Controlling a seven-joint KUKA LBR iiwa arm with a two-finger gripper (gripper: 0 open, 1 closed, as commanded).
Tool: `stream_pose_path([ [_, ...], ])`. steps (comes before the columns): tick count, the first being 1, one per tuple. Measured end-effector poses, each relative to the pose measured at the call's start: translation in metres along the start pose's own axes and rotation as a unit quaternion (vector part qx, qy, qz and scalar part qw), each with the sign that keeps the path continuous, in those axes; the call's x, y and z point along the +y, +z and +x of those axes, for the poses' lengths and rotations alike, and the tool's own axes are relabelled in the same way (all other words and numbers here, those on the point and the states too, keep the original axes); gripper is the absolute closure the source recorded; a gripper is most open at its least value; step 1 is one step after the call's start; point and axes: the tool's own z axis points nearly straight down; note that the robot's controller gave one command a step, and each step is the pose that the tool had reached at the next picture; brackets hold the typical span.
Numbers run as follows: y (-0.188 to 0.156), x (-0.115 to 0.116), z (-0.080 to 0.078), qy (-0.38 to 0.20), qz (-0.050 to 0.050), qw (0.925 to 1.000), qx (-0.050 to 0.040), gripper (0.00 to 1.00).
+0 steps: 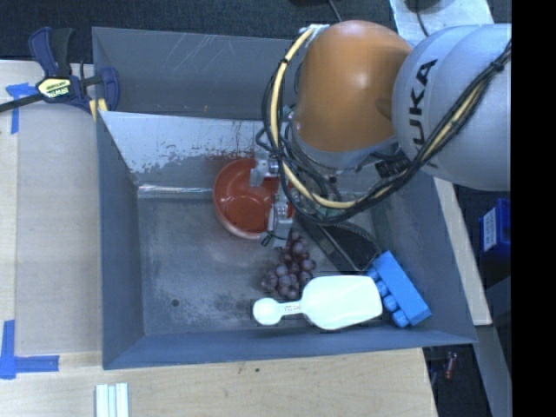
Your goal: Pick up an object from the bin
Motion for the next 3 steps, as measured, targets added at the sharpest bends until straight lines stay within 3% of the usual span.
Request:
stream_pose_path([
  [1, 0.0, 0.0, 0.0, 0.0, 0.0, 1.0, 0.0, 0.0],
  [2, 0.023, 0.006, -0.019, -0.097, 0.0, 0.9953, -0.0019, 0.0],
  [3, 0.039, 0.015, -0.02, -0.12, 0.0, 0.9928, -0.0006, 0.0],
])
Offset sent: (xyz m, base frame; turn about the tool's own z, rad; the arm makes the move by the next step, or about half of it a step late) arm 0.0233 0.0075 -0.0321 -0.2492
